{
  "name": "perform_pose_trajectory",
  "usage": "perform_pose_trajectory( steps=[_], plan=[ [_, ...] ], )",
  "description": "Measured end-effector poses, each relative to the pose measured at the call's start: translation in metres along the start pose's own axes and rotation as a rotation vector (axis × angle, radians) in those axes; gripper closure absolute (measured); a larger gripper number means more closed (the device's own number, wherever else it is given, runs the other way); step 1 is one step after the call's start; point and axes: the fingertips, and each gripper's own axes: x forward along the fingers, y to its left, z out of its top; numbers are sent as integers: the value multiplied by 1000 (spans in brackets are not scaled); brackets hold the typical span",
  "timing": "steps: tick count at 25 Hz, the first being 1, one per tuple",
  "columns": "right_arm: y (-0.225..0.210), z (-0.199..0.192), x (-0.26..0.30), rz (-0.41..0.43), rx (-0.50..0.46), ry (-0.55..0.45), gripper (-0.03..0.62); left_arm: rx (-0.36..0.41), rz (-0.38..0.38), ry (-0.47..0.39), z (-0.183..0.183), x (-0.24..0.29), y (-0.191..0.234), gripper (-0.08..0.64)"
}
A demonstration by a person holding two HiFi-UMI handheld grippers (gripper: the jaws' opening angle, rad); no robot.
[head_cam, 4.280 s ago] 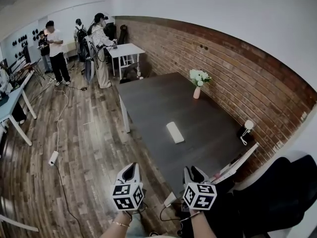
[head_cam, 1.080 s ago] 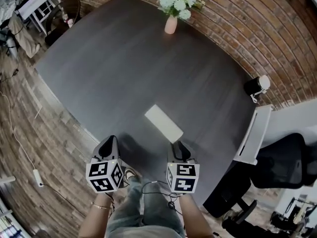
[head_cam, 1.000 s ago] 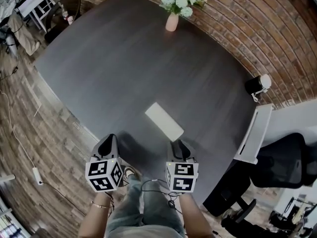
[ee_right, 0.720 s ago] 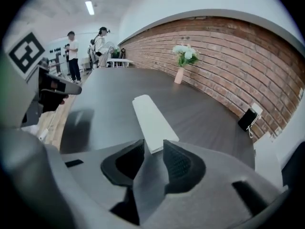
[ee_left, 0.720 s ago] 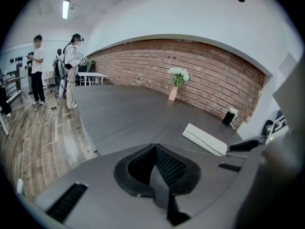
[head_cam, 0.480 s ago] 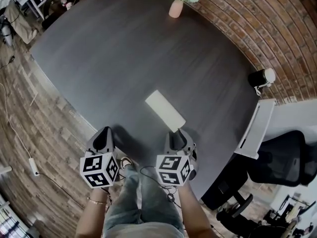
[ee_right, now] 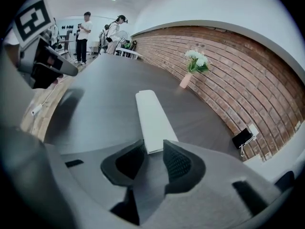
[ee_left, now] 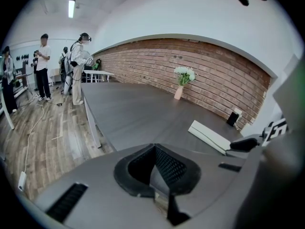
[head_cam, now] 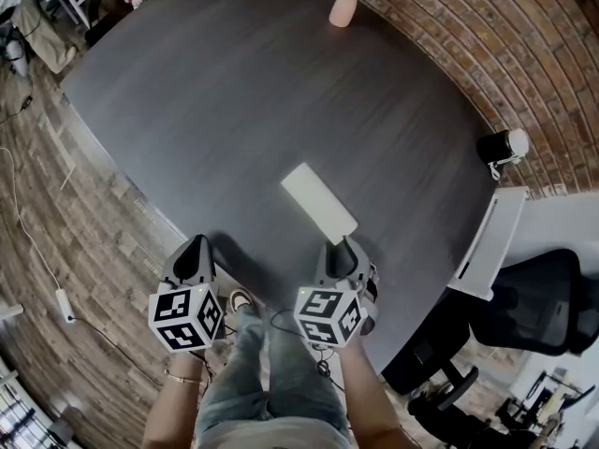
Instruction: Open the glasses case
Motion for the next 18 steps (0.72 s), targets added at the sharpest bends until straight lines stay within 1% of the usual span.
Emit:
perform_pose_trajectory(
  steps=[6, 18],
  plan=[
    [-1, 1, 2, -33, -57, -10, 462, 5, 1, 5, -3, 1, -2, 565],
    [-7, 4, -1, -19, -27, -26, 459, 16, 6, 0, 4, 2, -7, 565]
  ],
)
